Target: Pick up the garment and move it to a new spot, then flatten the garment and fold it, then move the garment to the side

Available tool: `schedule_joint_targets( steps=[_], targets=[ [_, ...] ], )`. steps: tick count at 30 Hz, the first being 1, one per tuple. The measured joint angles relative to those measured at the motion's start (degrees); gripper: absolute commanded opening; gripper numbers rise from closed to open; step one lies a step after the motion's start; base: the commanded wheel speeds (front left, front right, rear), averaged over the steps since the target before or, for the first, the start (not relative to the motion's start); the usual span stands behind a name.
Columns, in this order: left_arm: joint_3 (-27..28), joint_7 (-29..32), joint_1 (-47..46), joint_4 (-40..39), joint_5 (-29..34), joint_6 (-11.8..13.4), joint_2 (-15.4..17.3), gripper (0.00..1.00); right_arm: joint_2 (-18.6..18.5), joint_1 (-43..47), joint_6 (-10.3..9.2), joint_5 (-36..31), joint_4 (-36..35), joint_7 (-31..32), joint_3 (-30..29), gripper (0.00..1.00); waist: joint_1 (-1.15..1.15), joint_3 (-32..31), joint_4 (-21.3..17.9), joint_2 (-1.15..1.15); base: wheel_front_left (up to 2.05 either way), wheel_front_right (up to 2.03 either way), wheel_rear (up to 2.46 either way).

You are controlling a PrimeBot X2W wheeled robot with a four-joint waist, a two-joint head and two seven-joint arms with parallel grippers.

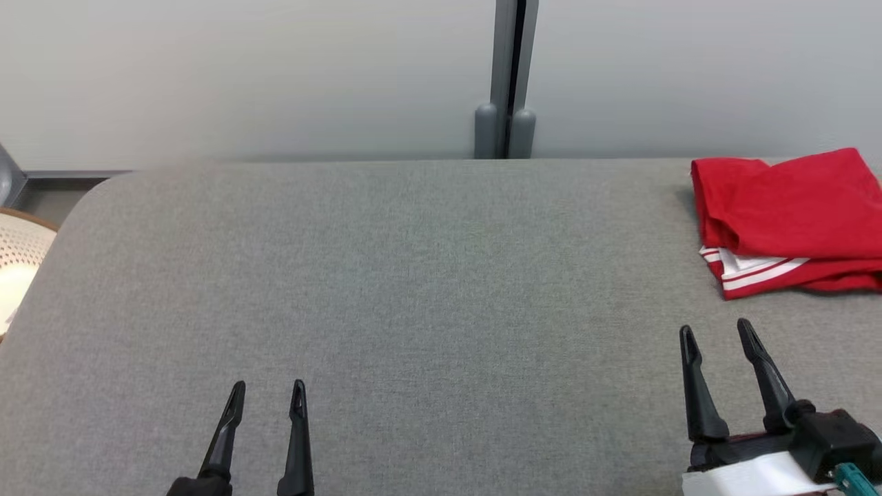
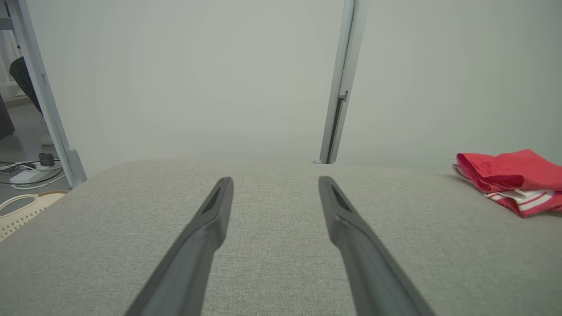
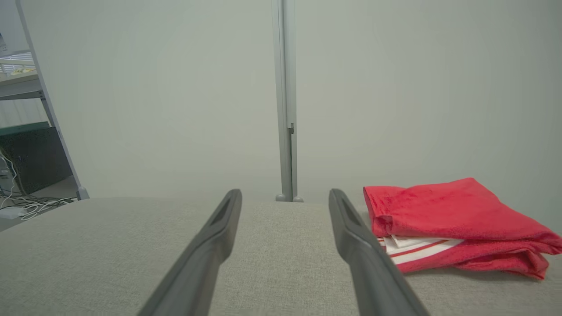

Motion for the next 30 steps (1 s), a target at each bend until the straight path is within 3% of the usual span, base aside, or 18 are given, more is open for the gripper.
schedule_joint_targets(
  steps=[13, 14, 19, 30],
  targets=[
    [0.5, 0.0, 1.3, -1.1, 0.4, 0.6, 0.0, 1.0, 0.4, 2.5, -0.01, 0.0, 0.1, 0.0, -1.5, 1.0, 0.0, -2.1, -0.6, 0.0, 0.0, 0.0, 0.0],
    [0.5, 0.0, 1.3, -1.1, 0.8, 0.8, 0.0, 0.0, 0.4, 2.5, 0.0, 0.0, 0.2, 0.0, -1.5, 0.0, 0.0, -2.2, -0.5, 0.0, 0.0, 0.0, 0.0],
    [0.2, 0.1, 2.3, 0.7, -0.4, 0.8, -0.1, 0.0, 0.7, 3.6, 0.0, 1.2, 2.1, 0.1, -1.1, 0.0, 0.0, -2.2, -0.6, 0.0, 0.0, 0.0, 0.0],
    [1.4, 2.5, 0.6, 2.6, -13.3, -1.1, 0.5, 0.0, 0.3, 2.7, 0.0, 14.5, 2.8, 2.6, -1.4, 0.0, 0.0, -2.1, -0.7, 0.0, 0.0, 0.0, 0.0]
  ],
)
